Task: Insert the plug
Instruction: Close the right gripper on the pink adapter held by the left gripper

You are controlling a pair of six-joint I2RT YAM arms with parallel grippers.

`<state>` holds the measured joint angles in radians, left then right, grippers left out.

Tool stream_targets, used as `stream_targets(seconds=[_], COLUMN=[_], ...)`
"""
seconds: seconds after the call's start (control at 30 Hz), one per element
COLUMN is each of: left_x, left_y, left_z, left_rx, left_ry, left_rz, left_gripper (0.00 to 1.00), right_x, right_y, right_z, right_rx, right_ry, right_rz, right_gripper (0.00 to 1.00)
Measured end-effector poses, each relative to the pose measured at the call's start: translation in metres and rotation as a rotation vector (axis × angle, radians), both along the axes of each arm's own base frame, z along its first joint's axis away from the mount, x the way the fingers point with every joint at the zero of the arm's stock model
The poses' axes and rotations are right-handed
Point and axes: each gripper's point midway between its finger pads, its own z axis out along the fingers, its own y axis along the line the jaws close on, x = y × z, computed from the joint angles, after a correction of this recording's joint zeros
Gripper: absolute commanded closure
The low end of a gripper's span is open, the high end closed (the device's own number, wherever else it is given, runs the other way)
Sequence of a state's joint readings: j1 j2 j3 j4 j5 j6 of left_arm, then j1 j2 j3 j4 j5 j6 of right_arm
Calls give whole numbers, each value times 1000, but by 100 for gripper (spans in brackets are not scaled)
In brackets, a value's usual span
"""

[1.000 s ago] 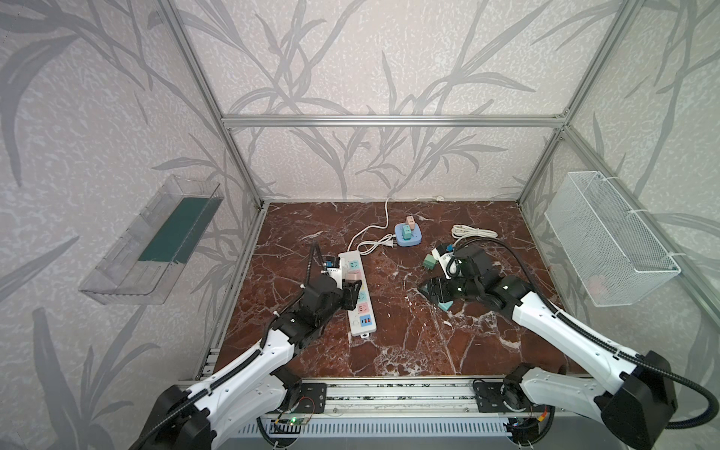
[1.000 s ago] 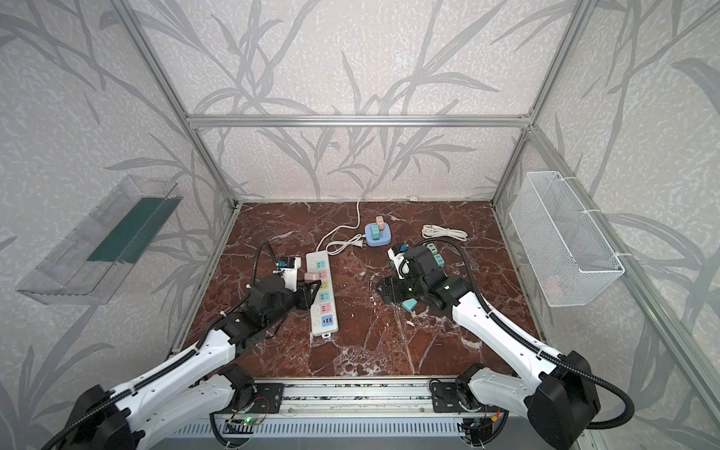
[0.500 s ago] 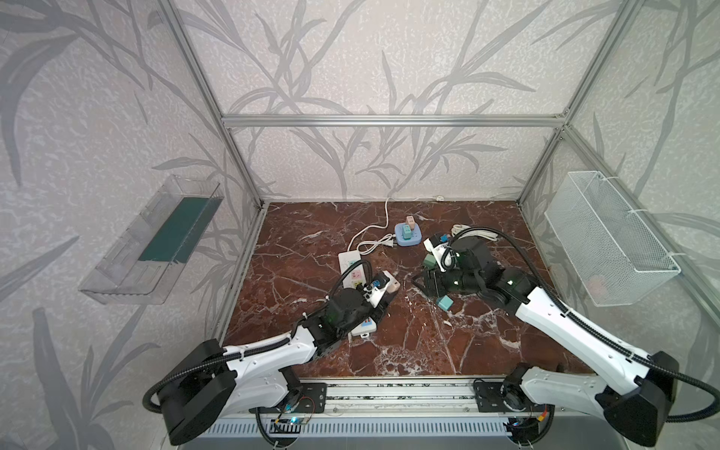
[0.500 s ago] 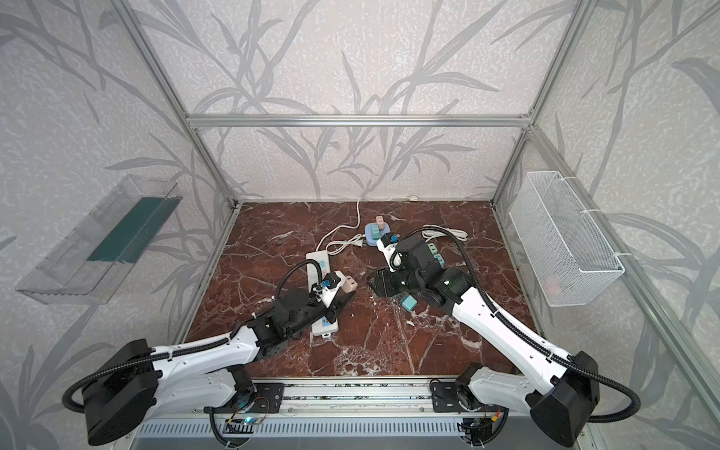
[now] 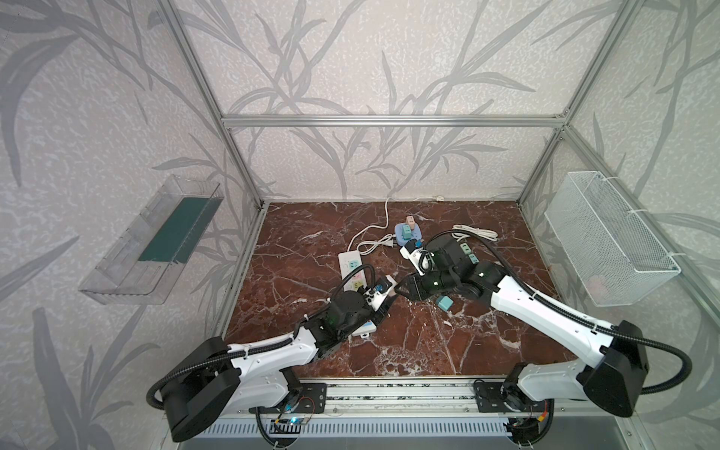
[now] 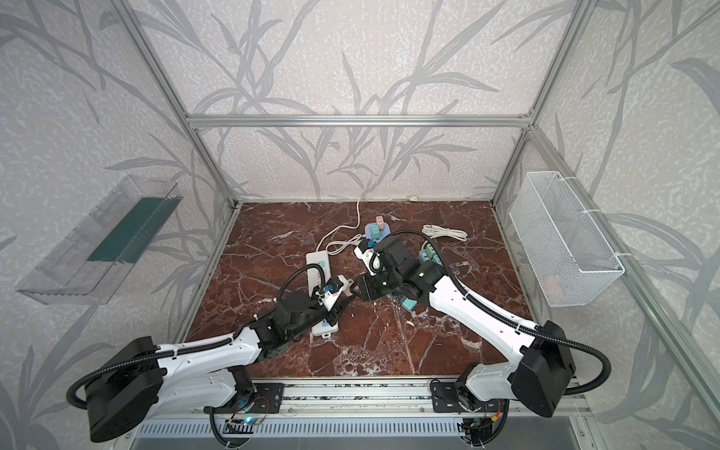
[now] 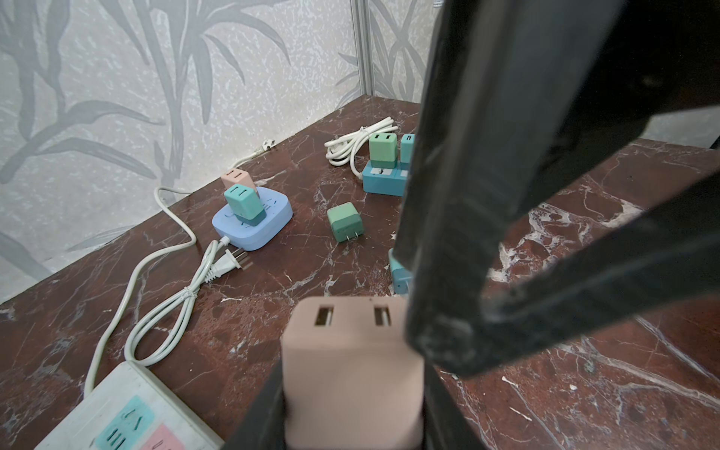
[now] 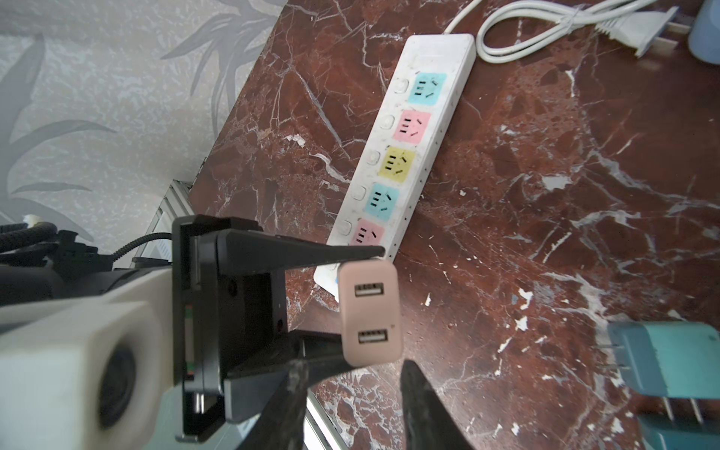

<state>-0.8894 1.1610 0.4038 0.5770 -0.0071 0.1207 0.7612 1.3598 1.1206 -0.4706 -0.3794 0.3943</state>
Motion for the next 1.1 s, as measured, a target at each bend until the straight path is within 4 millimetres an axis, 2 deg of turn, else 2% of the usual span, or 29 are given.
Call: stream_targets(seconds=[0.37, 0.5, 0.73, 0.97, 1.1], left_x=[-5, -5, -6, -6, -6], left_y=[2, 3, 2, 1, -1], left_z=[-7, -9, -3, -2, -1], left_rx=[33, 39, 24, 20, 16], left_ry=[10, 8, -5, -9, -15], left_rz=[-8, -11, -13, -17, -20], left_gripper=[84, 85, 85, 85, 85], right_x=[6, 7, 10, 5, 2], right_y=[14, 14, 6, 10, 14], right_z=[-7, -9, -17, -15, -22], right_rx=[27, 17, -34, -4, -1], right_ry=[16, 17, 7, 33, 68], right_rz=[4, -3, -31, 4, 25], right_gripper=[64, 57, 56, 60, 65])
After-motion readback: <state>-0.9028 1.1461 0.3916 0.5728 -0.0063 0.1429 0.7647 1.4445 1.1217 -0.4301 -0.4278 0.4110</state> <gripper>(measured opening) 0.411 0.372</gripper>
